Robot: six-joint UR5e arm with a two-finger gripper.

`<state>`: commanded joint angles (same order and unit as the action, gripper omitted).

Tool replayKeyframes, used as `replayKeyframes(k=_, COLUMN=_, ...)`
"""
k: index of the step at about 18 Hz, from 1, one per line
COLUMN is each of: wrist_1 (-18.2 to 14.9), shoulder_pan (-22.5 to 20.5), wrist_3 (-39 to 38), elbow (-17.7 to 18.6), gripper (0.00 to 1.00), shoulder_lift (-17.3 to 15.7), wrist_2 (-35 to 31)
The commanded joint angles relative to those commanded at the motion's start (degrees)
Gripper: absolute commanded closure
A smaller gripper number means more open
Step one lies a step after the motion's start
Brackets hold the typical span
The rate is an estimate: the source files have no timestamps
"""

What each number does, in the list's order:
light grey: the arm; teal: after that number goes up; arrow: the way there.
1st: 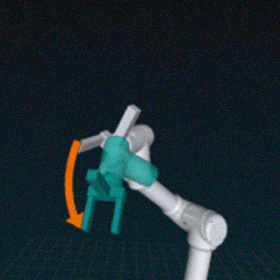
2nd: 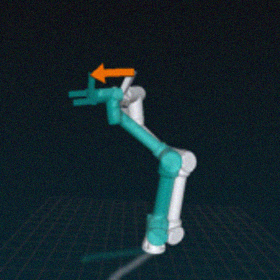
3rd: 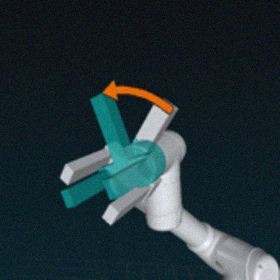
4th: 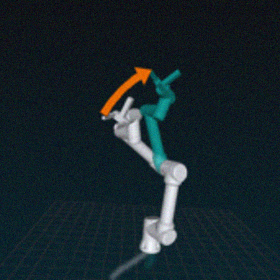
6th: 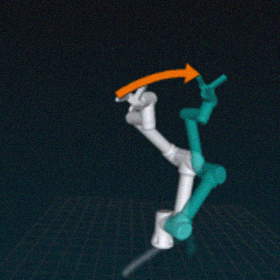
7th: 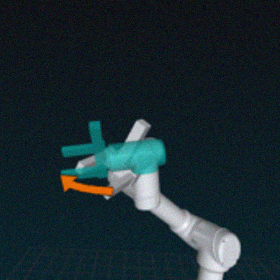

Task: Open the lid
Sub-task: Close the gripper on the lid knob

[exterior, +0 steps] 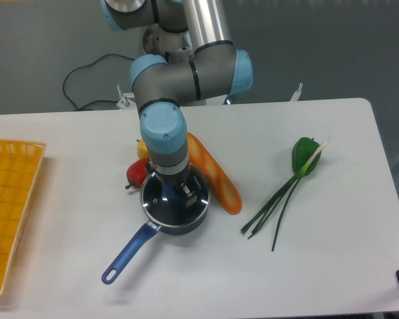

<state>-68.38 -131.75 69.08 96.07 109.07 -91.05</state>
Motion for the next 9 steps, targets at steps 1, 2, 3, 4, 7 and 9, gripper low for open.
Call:
replayKeyframes(k=1, wrist_1=0.0, shoulder_pan=-0.1, wrist_3=0.0, elbow=0.0, gripper=0.31, shoulder_lift=0.1, wrist_2=0.0)
replayKeyframes(k=2, wrist_1=0.0, shoulder_pan=-0.1, wrist_3=0.0, elbow=0.0, gripper=0.32, shoulder_lift=0.1, wrist_2=0.0)
replayKeyframes(k=3, wrist_1=0.0, shoulder_pan=-0.1, wrist_3=0.0, elbow=0.0, gripper=0.32, shoulder_lift=0.1, wrist_2=-0.1)
replayKeyframes(k=4, wrist_1=0.0, shoulder_pan=-0.1, wrist_3=0.0, elbow=0.0, gripper=0.32, shoulder_lift=0.1, wrist_2=-0.1)
replayKeyframes(k=7, wrist_1=0.0, shoulder_pan=-0.1, wrist_3=0.0, elbow=0.0, gripper=0.32, shoulder_lift=0.1, wrist_2=0.0)
replayKeyframes(k=9, wrist_1=-0.2, shoulder_pan=-0.1, wrist_3=0.0, elbow=-0.1, gripper=0.32, shoulder_lift=0.0, wrist_2=0.0)
